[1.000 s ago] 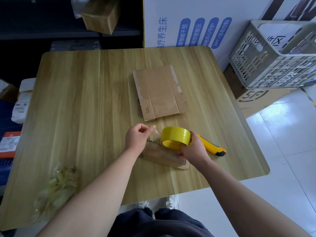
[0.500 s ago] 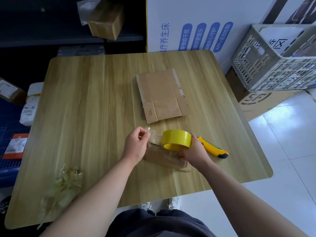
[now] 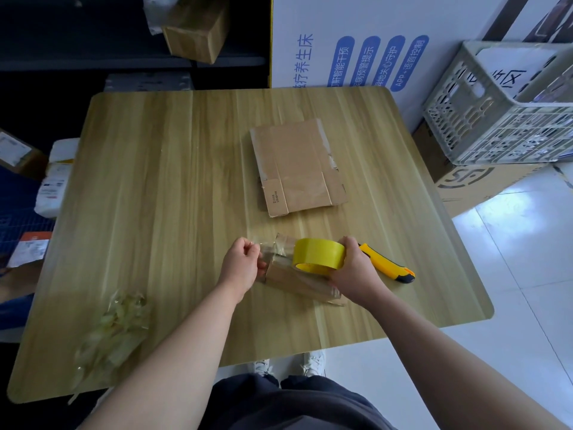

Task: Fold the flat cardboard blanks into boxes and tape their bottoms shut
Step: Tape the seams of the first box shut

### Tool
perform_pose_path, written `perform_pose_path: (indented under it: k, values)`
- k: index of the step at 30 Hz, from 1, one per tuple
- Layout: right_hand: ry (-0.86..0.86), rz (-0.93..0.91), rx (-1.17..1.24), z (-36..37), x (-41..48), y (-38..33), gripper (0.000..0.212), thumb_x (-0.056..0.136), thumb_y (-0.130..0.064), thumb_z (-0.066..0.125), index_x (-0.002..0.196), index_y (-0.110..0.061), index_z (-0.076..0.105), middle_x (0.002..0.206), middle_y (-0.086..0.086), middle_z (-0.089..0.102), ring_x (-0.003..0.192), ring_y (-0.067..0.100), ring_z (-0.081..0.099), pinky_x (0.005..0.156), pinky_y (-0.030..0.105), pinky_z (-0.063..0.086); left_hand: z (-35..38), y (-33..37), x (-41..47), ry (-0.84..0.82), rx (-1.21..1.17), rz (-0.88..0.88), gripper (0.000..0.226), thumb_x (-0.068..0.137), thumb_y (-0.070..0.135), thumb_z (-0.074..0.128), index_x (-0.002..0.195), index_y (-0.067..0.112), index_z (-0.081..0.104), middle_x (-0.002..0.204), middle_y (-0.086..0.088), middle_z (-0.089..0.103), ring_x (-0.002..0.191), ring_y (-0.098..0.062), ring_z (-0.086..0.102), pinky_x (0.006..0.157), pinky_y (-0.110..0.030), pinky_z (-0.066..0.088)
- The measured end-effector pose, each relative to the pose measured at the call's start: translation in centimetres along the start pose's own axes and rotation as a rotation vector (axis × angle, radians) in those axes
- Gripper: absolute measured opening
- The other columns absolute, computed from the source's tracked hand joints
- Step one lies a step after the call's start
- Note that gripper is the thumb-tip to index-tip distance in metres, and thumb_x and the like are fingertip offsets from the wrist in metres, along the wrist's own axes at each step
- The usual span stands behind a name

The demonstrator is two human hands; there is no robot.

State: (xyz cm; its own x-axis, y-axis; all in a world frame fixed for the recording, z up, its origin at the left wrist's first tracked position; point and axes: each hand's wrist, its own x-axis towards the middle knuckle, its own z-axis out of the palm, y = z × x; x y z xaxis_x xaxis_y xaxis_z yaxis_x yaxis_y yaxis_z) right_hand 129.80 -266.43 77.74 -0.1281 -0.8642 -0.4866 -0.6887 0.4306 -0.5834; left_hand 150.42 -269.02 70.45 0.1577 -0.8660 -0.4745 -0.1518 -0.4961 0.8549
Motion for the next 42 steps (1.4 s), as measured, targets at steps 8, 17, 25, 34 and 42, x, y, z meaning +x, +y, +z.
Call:
perform_pose_path:
  k: [8,17,25,34,42]
  values:
    - [-0.011,0.010,0.006,-0.1,0.0,-0.2,0.047,0.083,-0.005,0.065,0.120,-0.019,0.040,0.100,0.003,0.053,0.090,0.022,0.054,0.066,0.031,0.043,0.5,-0.6,-0.3,-0.024,0.107,-0.020,0.023,0.100,0.022,0.048,0.079,0.012,0.046,0.078,-0.006,0.058,0.066,-0.020,0.054,0.057,-0.031,0.052]
    - [-0.021,0.021,-0.017,0.0,0.3,-0.4,0.047,0.082,-0.004,0.065,0.120,-0.016,0.041,0.102,0.005,0.054,0.092,0.026,0.056,0.070,0.036,0.047,0.9,-0.1,0.3,-0.035,0.196,-0.145,0.022,0.091,0.016,0.061,0.109,0.018,0.048,0.090,-0.005,0.060,0.072,-0.022,0.059,0.062,-0.033,0.054]
    - [-0.028,0.013,-0.005,0.0,0.5,-0.2,0.044,0.084,-0.007,0.065,0.119,-0.018,0.041,0.104,0.005,0.056,0.093,0.024,0.056,0.069,0.033,0.045,0.0,1.3,-0.1,-0.134,0.311,0.336,0.032,0.094,0.005,0.053,0.119,0.021,0.067,0.111,0.007,0.065,0.098,-0.004,0.061,0.089,-0.013,0.046]
    - [-0.042,0.021,-0.017,-0.1,0.6,0.2,0.043,0.083,-0.005,0.063,0.112,-0.023,0.038,0.095,0.003,0.055,0.085,0.022,0.057,0.055,0.025,0.041,-0.6,3.6,0.5,-0.487,0.645,0.343,0.077,0.084,-0.004,0.048,0.148,0.036,0.031,0.156,0.012,0.024,0.134,-0.013,0.039,0.104,-0.022,0.035]
    - [-0.048,0.011,-0.030,-0.1,0.7,0.4,0.042,0.083,-0.006,0.063,0.111,-0.024,0.038,0.091,0.003,0.055,0.077,0.018,0.056,0.045,0.020,0.038,-1.1,6.1,1.5,-0.604,1.134,0.489,0.044,0.073,0.013,0.066,0.106,0.034,0.047,0.136,0.018,0.032,0.092,-0.013,0.056,0.060,-0.023,0.037]
